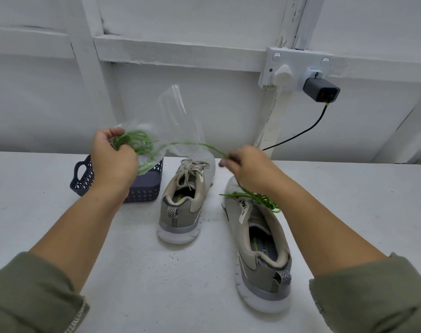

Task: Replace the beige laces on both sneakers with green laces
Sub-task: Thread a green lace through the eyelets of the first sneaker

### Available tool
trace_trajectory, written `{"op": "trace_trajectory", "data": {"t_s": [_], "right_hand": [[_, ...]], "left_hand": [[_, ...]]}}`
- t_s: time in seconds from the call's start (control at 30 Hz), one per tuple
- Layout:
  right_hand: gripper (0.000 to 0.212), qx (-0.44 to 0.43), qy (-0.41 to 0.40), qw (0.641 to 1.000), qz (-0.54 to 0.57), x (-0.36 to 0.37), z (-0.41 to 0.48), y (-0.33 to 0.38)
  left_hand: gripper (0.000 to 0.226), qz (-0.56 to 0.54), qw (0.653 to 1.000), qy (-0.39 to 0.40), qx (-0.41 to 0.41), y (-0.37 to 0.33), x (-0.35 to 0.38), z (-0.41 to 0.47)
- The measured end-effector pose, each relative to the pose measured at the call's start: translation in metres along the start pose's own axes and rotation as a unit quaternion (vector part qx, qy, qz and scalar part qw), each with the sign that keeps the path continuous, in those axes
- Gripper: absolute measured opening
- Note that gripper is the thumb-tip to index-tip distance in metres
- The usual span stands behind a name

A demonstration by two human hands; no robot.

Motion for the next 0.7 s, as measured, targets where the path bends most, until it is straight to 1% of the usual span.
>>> {"op": "trace_trajectory", "data": {"t_s": [0.03,0.07,0.1,0.13,0.2,0.23,0.27,0.3,0.33,0.37,0.4,0.47,0.5,0.53,0.6,0.7], "right_hand": [[0.022,0.004,-0.065,0.997,0.046,-0.01,0.002,0.001],[0.02,0.008,-0.134,0.984,0.116,-0.022,0.003,0.002],[0.018,0.008,-0.192,0.959,0.21,-0.031,0.002,0.004],[0.015,0.002,-0.228,0.92,0.318,-0.038,0.001,0.007],[0.013,-0.017,-0.238,0.832,0.5,-0.042,0.002,0.018],[0.013,-0.021,-0.229,0.797,0.558,-0.043,0.002,0.023],[0.014,-0.023,-0.217,0.774,0.595,-0.041,0.003,0.026],[0.014,-0.024,-0.205,0.766,0.609,-0.04,0.004,0.027],[0.013,-0.026,-0.195,0.772,0.604,-0.038,0.005,0.027],[0.013,-0.025,-0.185,0.794,0.578,-0.035,0.005,0.025],[0.013,-0.02,-0.177,0.83,0.528,-0.032,0.005,0.021],[0.013,-0.001,-0.158,0.913,0.376,-0.024,0.003,0.012],[0.011,0.01,-0.153,0.939,0.308,-0.021,0.003,0.009],[0.01,0.018,-0.156,0.952,0.264,-0.019,0.003,0.007],[0.01,0.027,-0.179,0.951,0.252,-0.017,0.006,0.009],[0.017,0.029,-0.203,0.915,0.349,-0.016,0.022,0.019]], "left_hand": [[0.043,0.006,1.0,-0.002,0.007,-0.001,-0.001,-0.001],[0.043,0.011,1.0,-0.002,0.013,-0.002,-0.001,-0.002],[0.043,0.014,1.0,0.001,0.017,-0.003,0.0,-0.003],[0.043,0.014,1.0,0.004,0.019,-0.003,0.001,-0.004],[0.044,0.003,1.0,0.015,0.018,-0.004,0.003,-0.005],[0.045,-0.002,1.0,0.018,0.017,-0.005,0.005,-0.006],[0.045,-0.004,1.0,0.02,0.017,-0.005,0.006,-0.006],[0.045,-0.005,1.0,0.02,0.017,-0.005,0.006,-0.006],[0.045,-0.005,1.0,0.02,0.016,-0.004,0.006,-0.005],[0.045,-0.003,1.0,0.02,0.014,-0.003,0.006,-0.005],[0.045,-0.001,1.0,0.021,0.011,-0.001,0.006,-0.004],[0.045,-0.002,1.0,0.023,0.0,0.003,0.004,-0.002],[0.046,-0.003,1.0,0.023,-0.006,0.006,0.003,-0.001],[0.046,-0.001,1.0,0.021,-0.013,0.01,0.002,0.001],[0.046,0.0,1.0,0.016,-0.026,0.017,-0.001,0.006],[0.046,0.006,0.999,0.014,-0.04,0.023,-0.006,0.014]]}}
Point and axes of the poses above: each hand's wrist, its own z-axis towards the middle knuckle, its own x-axis out of the palm, y = z × x, the point moved 7 cm from there along z, towards the middle knuckle, and after that the axes turned 10 degrees about -x, right-handed, at the moved point
